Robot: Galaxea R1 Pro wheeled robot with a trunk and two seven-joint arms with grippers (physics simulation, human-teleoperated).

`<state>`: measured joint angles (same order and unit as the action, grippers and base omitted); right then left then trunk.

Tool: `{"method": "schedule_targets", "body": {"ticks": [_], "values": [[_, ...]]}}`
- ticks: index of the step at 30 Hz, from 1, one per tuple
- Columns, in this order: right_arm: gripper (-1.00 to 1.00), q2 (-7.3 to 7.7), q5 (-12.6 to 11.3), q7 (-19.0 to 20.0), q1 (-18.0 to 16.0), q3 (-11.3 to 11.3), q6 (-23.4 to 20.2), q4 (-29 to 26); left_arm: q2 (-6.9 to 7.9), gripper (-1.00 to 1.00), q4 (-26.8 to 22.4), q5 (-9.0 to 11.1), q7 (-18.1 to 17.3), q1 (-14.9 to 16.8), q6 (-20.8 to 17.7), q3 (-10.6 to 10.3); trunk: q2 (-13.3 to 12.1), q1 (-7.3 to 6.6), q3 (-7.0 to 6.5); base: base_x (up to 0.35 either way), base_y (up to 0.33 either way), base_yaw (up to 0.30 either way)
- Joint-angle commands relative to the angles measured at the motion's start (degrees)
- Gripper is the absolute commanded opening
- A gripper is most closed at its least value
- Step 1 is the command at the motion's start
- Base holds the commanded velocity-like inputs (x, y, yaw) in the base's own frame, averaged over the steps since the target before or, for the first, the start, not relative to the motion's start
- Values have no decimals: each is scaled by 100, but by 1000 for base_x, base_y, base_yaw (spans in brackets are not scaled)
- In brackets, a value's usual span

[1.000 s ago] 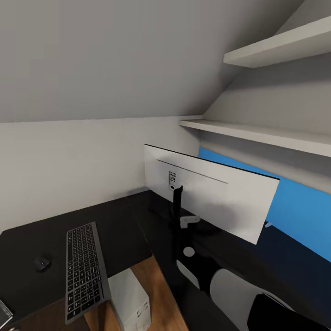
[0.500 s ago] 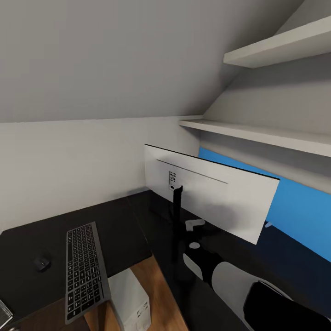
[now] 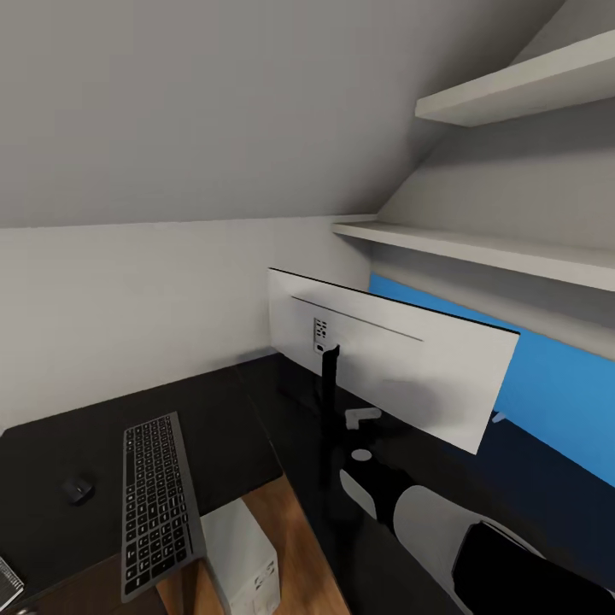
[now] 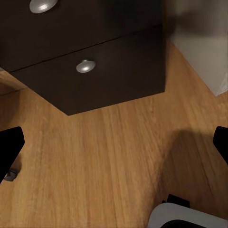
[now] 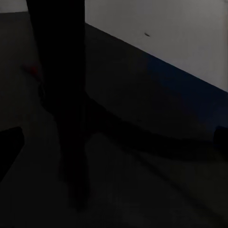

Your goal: In the bedroom, organize the workspace by keeping the computer under the desk, ensuring the monitor is on the desk, placing the keyboard on the desk next to the monitor, placing the mouse on the desk next to the keyboard, moving the folder from the swivel chair onto the desk next to the mouse, stacking the notebook on top of the folder with the pen on top of the notebook, and positioning the swivel chair next to the desk.

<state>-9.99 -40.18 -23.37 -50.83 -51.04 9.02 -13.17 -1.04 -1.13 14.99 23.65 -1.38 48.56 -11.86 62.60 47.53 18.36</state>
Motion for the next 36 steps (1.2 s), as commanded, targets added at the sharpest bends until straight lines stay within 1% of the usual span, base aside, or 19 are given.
{"method": "schedule_targets", "body": {"ticks": [1,3,10,19,20,21,23,24,27,30,33,36], "values": [[100,-1,-64,-24,-6,-46,23,-25,-1,100,-11,39,27,-3,5,-50,4,1,6,0,0,0],[100,-1,-58,-39,-6,-58,17,-135,-1,100,-10,39,26,-3,5,-50,4,1,6,0,0,0],[100,-1,-28,-42,-1,-103,53,-243,-1,100,-10,39,33,-3,5,-48,4,1,6,0,0,0],[100,-1,-25,-30,2,-108,79,-270,5,100,-10,44,34,-3,5,-45,4,1,6,0,0,0],[100,17,-59,-63,15,-74,113,-288,-28,100,-43,33,68,6,-29,-41,4,1,6,0,0,0],[100,-1,-91,-95,15,-41,145,-286,-61,100,-76,32,87,6,-63,-42,4,1,6,0,0,0],[100,-1,-91,-78,14,23,209,-285,-124,100,-140,32,75,6,-66,-42,4,1,6,0,0,0],[100,-1,-91,-78,14,37,241,-285,-124,100,-173,32,75,6,-66,-42,4,1,6,0,0,0],[100,-1,-78,-45,13,-62,241,-287,-141,100,-183,31,51,6,30,-43,4,1,6,0,0,0],[100,-1,-70,-21,19,-153,339,-329,-208,100,-104,30,30,6,125,-37,4,1,6,0,0,0],[100,-1,-69,-10,20,-164,435,-342,-217,100,-94,30,27,6,221,-36,4,1,6,0,0,0],[100,-1,-69,-3,20,-175,528,-351,-221,100,-90,30,26,6,232,-35,4,1,6,0,0,0]]}}
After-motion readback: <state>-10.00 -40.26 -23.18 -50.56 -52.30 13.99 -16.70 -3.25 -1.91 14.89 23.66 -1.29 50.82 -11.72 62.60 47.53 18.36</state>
